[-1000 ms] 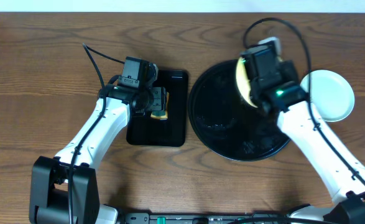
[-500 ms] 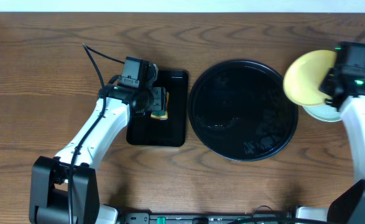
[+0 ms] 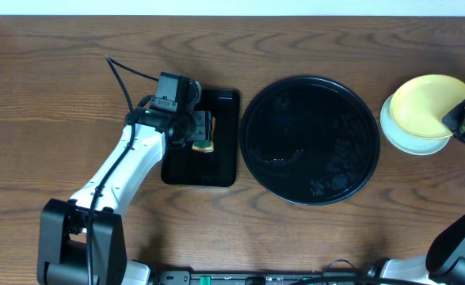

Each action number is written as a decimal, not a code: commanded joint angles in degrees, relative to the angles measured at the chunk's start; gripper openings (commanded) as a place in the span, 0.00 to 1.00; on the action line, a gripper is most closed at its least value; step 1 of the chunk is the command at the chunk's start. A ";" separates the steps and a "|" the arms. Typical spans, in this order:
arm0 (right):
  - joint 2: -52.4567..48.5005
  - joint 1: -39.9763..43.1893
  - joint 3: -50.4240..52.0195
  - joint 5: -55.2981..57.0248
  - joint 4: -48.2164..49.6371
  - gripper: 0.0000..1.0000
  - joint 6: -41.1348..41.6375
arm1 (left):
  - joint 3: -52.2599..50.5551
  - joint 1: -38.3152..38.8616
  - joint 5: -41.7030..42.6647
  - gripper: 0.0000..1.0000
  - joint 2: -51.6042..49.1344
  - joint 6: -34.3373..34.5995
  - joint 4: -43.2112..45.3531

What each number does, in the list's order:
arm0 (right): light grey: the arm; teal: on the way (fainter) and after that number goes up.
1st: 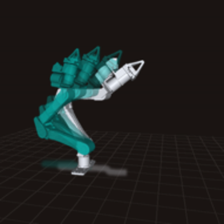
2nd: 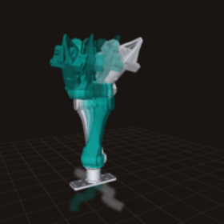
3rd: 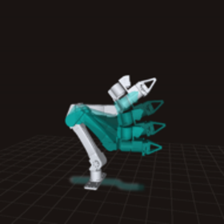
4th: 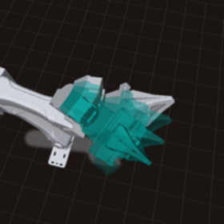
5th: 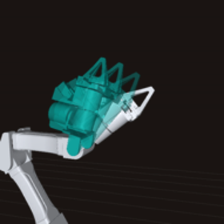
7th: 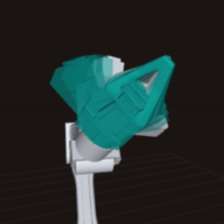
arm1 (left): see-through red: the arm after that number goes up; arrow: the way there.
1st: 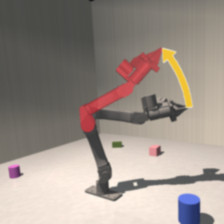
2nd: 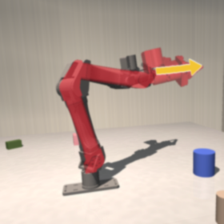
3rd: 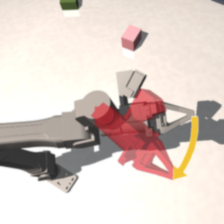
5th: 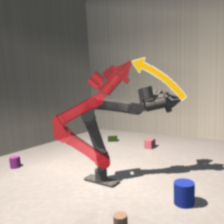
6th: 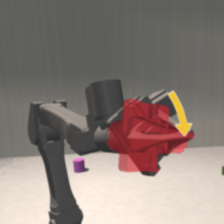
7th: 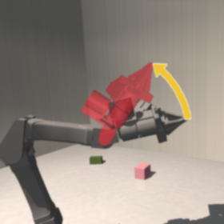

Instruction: Clean dirty plates on tray and stack at the side

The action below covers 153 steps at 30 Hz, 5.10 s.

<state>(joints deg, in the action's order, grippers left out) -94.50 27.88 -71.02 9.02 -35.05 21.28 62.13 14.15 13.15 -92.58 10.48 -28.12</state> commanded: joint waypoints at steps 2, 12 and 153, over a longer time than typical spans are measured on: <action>-1.14 0.55 -0.15 -8.26 0.11 0.35 1.16 | 0.31 0.00 -0.35 0.62 0.11 -0.17 -0.13; -1.18 -3.17 -0.15 -34.67 -2.64 0.49 -14.08 | 0.48 -1.25 -3.43 0.72 1.46 -0.17 0.22; 94.09 -29.83 70.71 -10.71 30.93 0.99 -13.18 | -25.81 -12.00 -7.34 0.79 60.92 -10.10 -10.67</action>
<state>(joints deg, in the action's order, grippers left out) -0.73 -1.04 -0.38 -1.48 -3.97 7.40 40.10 2.31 8.19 -35.94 3.73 -40.16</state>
